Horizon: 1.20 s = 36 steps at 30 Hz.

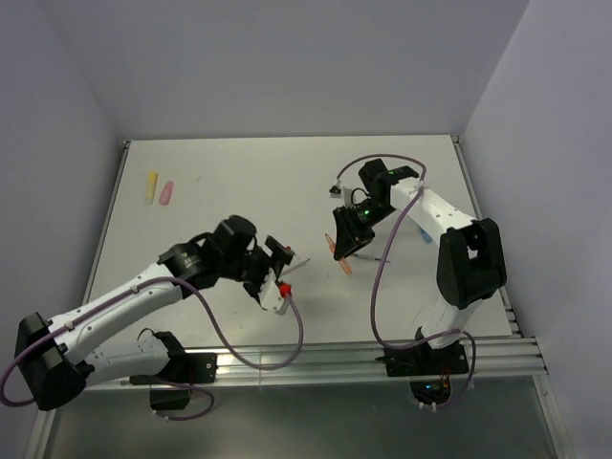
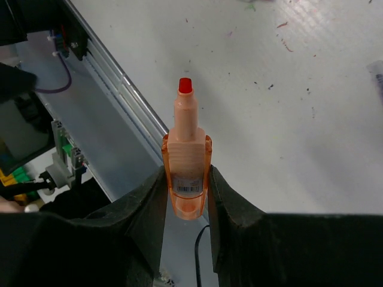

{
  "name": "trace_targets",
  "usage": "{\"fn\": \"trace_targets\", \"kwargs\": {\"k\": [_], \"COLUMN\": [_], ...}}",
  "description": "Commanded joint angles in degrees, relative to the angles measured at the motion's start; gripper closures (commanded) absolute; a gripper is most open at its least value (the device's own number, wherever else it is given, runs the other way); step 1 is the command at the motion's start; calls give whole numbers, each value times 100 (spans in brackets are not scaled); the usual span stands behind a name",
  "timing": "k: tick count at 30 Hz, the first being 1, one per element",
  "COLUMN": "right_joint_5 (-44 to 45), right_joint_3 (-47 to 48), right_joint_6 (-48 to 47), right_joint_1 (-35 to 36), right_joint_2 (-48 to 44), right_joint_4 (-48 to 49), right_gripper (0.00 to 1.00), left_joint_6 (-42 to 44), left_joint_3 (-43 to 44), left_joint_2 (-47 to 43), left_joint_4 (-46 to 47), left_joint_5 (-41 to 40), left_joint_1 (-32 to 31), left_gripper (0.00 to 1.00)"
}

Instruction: Insert the pens into the pen caps

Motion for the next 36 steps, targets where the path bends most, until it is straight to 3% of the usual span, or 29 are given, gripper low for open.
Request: {"fn": "trace_targets", "kwargs": {"k": [1,7,9,13,20,30,36], "right_joint_5": [-35,431,502,660,704,643,529], "right_joint_3": [300,300,353,458,406,502,415], "right_joint_6": [338,549,663,839,1032,1094,1085], "right_joint_1": [153,777,961,1102,1120,1138,1155], "right_joint_2": [15,-20,67,235,349,525,525], "right_joint_4": [17,70,61,61,61,52,35], "right_gripper": [100,100,100,100,100,100,100], "left_joint_6": [1297,1324,1114,560,278,76,128], "left_joint_3": [-240,-688,-996,-945,-891,-654,-803], "left_joint_2": [35,414,563,1124,1644,1996,2101], "left_joint_4": [708,2271,3007,3397,3933,3689,4014], "left_joint_5": [-567,-944,-1497,-2323,-2957,-2905,-2940], "left_joint_1": [-885,-1993,-2363,-2689,-2778,-2778,-2778], "left_gripper": [19,30,31,39,41,47,47]}}
